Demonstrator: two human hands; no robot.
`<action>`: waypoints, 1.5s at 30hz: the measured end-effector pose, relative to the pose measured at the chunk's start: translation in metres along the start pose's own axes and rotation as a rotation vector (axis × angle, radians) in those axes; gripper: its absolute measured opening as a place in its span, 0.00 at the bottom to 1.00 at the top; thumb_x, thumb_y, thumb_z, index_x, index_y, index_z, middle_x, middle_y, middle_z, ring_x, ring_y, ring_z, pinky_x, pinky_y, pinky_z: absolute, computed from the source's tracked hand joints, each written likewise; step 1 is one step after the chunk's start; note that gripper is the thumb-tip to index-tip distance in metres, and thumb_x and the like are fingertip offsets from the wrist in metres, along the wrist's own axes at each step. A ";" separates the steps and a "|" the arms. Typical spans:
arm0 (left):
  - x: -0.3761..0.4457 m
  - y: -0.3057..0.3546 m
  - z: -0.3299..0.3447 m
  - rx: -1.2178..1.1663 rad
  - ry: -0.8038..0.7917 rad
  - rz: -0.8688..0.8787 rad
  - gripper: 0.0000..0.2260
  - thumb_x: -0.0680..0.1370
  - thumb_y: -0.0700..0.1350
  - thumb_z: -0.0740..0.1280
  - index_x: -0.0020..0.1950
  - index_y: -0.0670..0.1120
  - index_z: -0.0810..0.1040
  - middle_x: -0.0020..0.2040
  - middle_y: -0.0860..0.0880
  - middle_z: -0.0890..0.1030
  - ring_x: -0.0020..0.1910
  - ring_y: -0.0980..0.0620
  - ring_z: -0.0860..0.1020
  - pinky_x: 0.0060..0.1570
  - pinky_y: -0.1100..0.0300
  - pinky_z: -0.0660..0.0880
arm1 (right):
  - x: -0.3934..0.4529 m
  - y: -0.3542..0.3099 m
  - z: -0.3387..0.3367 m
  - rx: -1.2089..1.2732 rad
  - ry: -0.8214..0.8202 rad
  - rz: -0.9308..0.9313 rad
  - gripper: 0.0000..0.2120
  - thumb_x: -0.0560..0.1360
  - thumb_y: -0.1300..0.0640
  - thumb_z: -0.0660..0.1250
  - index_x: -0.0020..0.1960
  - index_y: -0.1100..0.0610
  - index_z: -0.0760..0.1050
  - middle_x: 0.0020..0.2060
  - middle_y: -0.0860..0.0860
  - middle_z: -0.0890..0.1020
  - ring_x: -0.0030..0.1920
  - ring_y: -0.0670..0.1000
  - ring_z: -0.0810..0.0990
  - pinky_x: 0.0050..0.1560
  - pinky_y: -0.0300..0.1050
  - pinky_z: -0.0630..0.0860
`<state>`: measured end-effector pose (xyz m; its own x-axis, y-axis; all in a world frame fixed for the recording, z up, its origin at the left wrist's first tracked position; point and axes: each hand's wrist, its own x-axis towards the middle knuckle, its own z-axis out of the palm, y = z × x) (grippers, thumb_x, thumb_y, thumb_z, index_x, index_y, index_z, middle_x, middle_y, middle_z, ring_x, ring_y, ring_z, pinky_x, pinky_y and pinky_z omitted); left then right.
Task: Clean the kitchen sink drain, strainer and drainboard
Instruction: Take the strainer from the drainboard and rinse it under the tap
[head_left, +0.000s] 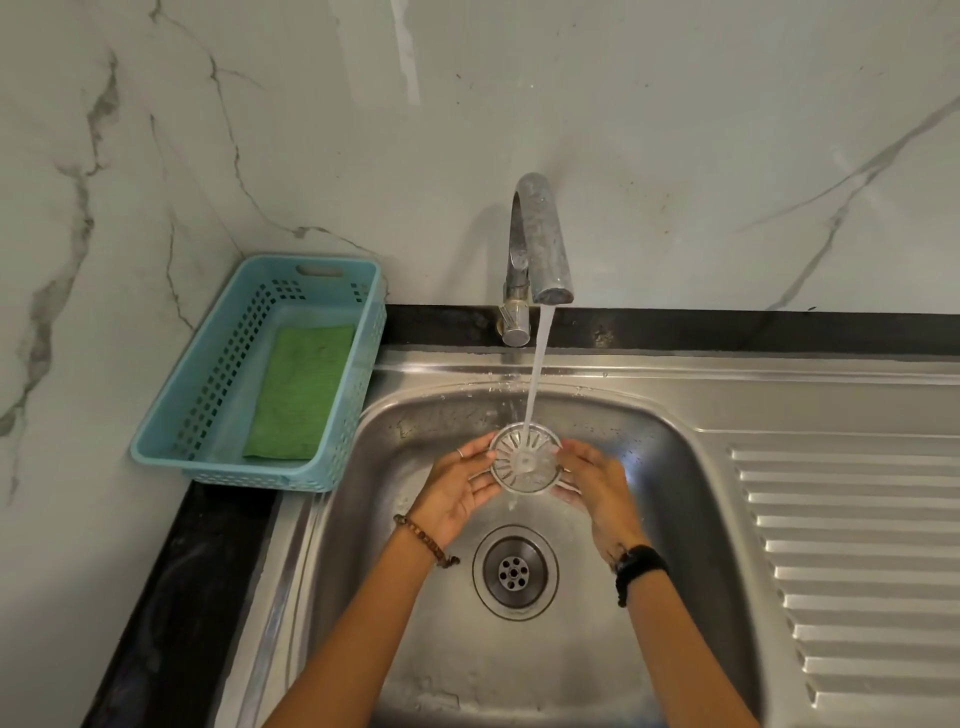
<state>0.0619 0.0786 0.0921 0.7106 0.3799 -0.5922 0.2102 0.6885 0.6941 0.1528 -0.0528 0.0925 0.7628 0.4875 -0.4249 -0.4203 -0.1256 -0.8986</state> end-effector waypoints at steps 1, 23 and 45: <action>-0.001 -0.004 0.000 -0.018 -0.004 0.009 0.14 0.78 0.34 0.59 0.63 0.41 0.73 0.51 0.44 0.80 0.49 0.49 0.79 0.45 0.61 0.80 | 0.002 0.000 0.002 -0.045 -0.007 0.008 0.06 0.75 0.62 0.65 0.50 0.56 0.78 0.47 0.54 0.83 0.49 0.52 0.80 0.46 0.40 0.76; -0.009 -0.005 0.008 0.187 0.320 0.123 0.08 0.72 0.31 0.68 0.49 0.39 0.80 0.45 0.41 0.82 0.42 0.48 0.81 0.35 0.64 0.81 | 0.048 -0.099 0.033 -0.548 0.102 -0.505 0.07 0.76 0.57 0.65 0.51 0.58 0.79 0.47 0.55 0.83 0.45 0.49 0.79 0.47 0.39 0.78; -0.051 -0.031 -0.002 0.373 0.243 0.317 0.11 0.70 0.32 0.68 0.42 0.49 0.79 0.46 0.45 0.82 0.50 0.48 0.79 0.50 0.55 0.78 | -0.037 0.014 -0.011 -0.605 -0.076 -0.184 0.05 0.72 0.59 0.70 0.46 0.53 0.77 0.41 0.44 0.81 0.41 0.42 0.78 0.39 0.31 0.70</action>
<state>0.0177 0.0392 0.1001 0.6116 0.6952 -0.3776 0.2664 0.2685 0.9257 0.1246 -0.0823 0.0941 0.7497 0.6048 -0.2685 0.0836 -0.4891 -0.8682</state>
